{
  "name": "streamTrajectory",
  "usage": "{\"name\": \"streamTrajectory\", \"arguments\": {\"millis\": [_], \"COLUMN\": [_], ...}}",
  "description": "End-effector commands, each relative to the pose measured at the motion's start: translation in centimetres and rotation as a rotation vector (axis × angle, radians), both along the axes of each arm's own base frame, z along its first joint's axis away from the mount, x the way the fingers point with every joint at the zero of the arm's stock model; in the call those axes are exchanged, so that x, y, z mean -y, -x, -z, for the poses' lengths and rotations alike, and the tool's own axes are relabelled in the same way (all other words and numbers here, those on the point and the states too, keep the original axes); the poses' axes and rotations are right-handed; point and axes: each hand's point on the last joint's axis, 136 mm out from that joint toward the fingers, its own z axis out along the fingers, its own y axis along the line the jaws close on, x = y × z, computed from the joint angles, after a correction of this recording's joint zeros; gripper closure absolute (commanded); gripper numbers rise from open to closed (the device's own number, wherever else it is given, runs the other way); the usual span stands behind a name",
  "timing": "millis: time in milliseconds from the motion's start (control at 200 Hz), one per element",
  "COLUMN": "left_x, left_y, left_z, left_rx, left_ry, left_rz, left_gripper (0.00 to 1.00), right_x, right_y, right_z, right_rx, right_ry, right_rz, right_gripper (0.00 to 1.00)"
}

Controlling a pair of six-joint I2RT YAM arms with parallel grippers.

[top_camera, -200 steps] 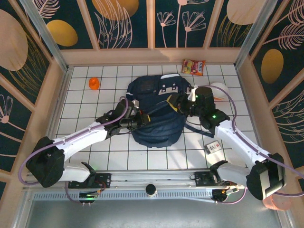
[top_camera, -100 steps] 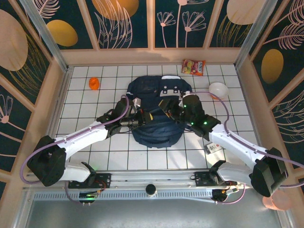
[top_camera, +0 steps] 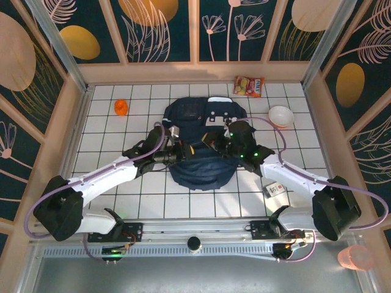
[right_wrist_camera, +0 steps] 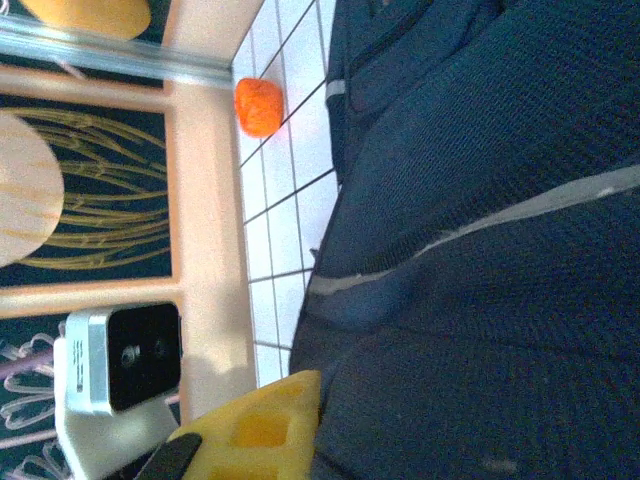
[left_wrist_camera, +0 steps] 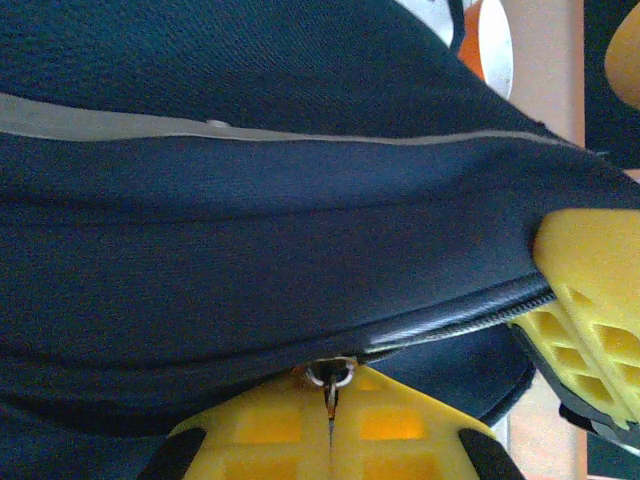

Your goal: Pack the student bag

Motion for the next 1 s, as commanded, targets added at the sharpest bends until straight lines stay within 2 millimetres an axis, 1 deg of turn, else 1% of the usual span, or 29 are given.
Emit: {"name": "streamTrajectory", "arguments": {"millis": [0, 35, 45, 55, 95, 160, 295, 395, 455, 490, 530, 565, 641, 756, 806, 866, 911, 996], "left_x": [-4.3, -5.2, -5.4, -5.6, -6.3, -7.7, -10.0, -11.8, -12.5, -12.3, -11.8, -11.2, -9.5, -7.0, -6.0, -5.0, -4.3, -3.3], "left_y": [-1.8, -2.0, -2.1, -2.2, -2.5, -3.0, -4.3, -5.2, -5.9, -6.2, -6.4, -6.5, -6.3, -5.2, -4.4, -3.4, -2.7, -2.2], "left_z": [1.0, 1.3, 1.3, 1.4, 1.6, 2.0, 2.8, 3.4, 3.0, 2.4, 1.4, 0.6, -2.0, -6.4, -8.2, -9.7, -10.4, -10.8], "left_rx": [0.043, 0.047, 0.049, 0.053, 0.066, 0.082, 0.122, 0.145, 0.174, 0.198, 0.234, 0.274, 0.407, 0.662, 0.783, 0.909, 0.991, 1.089], "left_ry": [-0.101, -0.127, -0.134, -0.141, -0.174, -0.234, -0.357, -0.453, -0.49, -0.488, -0.471, -0.449, -0.388, -0.32, -0.302, -0.302, -0.313, -0.337], "left_rz": [-0.115, -0.128, -0.131, -0.131, -0.139, -0.158, -0.196, -0.243, -0.267, -0.258, -0.239, -0.203, -0.097, 0.087, 0.178, 0.288, 0.372, 0.491], "left_gripper": [1.0, 1.0, 1.0, 1.0, 1.0, 1.0, 1.0, 1.0, 1.0, 0.98, 0.9, 0.82, 0.65, 0.47, 0.41, 0.36, 0.33, 0.29], "right_x": [1.5, 1.2, 1.8, 2.0, 2.2, 2.6, 2.6, 2.3, 2.4, 2.4, 2.4, 2.4, 2.2, 1.7, 1.3, 0.8, 0.7, 0.5], "right_y": [0.1, 0.6, 0.2, 0.1, 0.1, 0.1, 0.2, 0.2, -0.1, -0.2, -0.5, -0.7, -1.1, -1.7, -1.8, -1.7, -1.8, -2.0], "right_z": [-3.4, -4.4, -4.5, -4.9, -6.1, -7.4, -9.2, -10.1, -10.4, -10.5, -10.4, -10.4, -10.2, -10.1, -10.2, -10.5, -10.5, -10.2], "right_rx": [0.108, 0.129, 0.131, 0.138, 0.163, 0.181, 0.201, 0.214, 0.226, 0.226, 0.225, 0.226, 0.225, 0.229, 0.239, 0.251, 0.253, 0.246], "right_ry": [-0.026, -0.029, -0.025, -0.025, -0.021, -0.02, -0.059, -0.073, -0.073, -0.074, -0.075, -0.079, -0.083, -0.085, -0.087, -0.092, -0.092, -0.099], "right_rz": [-0.088, -0.136, -0.126, -0.129, -0.152, -0.188, -0.249, -0.263, -0.256, -0.253, -0.246, -0.245, -0.246, -0.264, -0.287, -0.315, -0.324, -0.331], "right_gripper": [1.0, 1.0, 1.0, 1.0, 1.0, 1.0, 1.0, 1.0, 1.0, 1.0, 1.0, 1.0, 1.0, 1.0, 1.0, 1.0, 1.0, 1.0]}}
